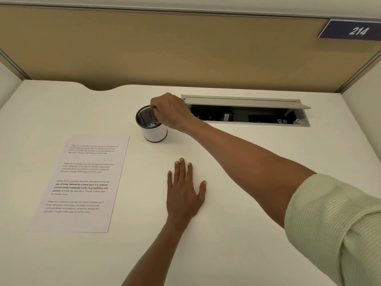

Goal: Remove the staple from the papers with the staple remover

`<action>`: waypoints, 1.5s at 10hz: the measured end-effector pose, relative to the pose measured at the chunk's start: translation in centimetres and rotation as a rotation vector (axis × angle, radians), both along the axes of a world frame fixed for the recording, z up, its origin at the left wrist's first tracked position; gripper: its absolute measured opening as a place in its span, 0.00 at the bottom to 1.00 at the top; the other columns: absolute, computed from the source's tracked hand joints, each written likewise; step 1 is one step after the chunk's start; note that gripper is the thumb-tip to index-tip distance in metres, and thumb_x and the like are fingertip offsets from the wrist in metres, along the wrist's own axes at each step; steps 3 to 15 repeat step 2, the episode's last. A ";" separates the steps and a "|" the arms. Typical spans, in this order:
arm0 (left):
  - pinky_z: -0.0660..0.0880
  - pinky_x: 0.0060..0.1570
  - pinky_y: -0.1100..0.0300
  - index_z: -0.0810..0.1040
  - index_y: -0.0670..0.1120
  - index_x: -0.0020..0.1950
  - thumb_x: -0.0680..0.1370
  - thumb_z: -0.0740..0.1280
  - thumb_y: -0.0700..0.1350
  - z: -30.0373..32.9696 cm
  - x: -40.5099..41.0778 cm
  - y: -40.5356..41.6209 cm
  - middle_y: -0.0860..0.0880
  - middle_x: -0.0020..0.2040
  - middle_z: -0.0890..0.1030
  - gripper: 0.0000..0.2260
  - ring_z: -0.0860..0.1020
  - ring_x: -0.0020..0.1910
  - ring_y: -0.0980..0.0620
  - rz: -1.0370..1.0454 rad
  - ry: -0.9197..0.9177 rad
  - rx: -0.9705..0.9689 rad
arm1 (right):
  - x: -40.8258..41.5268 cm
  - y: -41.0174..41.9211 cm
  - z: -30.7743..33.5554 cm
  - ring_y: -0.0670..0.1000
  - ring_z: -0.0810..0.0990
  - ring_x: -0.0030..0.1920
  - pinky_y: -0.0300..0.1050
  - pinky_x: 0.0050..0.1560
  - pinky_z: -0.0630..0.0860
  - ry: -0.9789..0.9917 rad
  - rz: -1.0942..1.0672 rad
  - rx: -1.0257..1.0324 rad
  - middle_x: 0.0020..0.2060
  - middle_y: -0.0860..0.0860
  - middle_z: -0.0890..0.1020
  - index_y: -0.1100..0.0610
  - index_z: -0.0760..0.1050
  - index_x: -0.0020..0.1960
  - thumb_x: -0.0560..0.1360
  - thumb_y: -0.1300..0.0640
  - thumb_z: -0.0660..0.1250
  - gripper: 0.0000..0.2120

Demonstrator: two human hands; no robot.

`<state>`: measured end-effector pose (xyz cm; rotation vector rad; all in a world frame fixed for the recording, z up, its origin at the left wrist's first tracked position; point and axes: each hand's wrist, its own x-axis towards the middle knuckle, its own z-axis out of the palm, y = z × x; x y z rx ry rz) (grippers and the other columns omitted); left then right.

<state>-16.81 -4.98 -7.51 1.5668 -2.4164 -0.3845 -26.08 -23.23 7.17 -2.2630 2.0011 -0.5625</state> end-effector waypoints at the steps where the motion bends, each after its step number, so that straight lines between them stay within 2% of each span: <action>1: 0.51 0.79 0.46 0.61 0.44 0.80 0.81 0.53 0.62 0.3 -0.1 0.1 0.44 0.82 0.54 0.32 0.50 0.82 0.47 -0.008 0.011 -0.018 | -1.1 1.8 -0.4 0.59 0.79 0.45 0.48 0.37 0.72 -0.090 -0.051 -0.042 0.40 0.55 0.84 0.59 0.80 0.49 0.72 0.66 0.59 0.12; 2: 0.51 0.79 0.46 0.61 0.44 0.80 0.81 0.54 0.62 0.3 0.0 0.1 0.44 0.82 0.55 0.32 0.51 0.82 0.47 -0.001 0.015 -0.022 | -2.1 4.5 -2.0 0.59 0.79 0.45 0.51 0.40 0.76 -0.149 -0.188 -0.136 0.40 0.57 0.85 0.59 0.81 0.54 0.74 0.63 0.61 0.13; 15: 0.51 0.79 0.46 0.61 0.44 0.80 0.81 0.54 0.62 0.3 0.0 0.1 0.44 0.82 0.55 0.32 0.51 0.82 0.47 -0.001 0.015 -0.022 | -2.1 4.5 -2.0 0.59 0.79 0.45 0.51 0.40 0.76 -0.149 -0.188 -0.136 0.40 0.57 0.85 0.59 0.81 0.54 0.74 0.63 0.61 0.13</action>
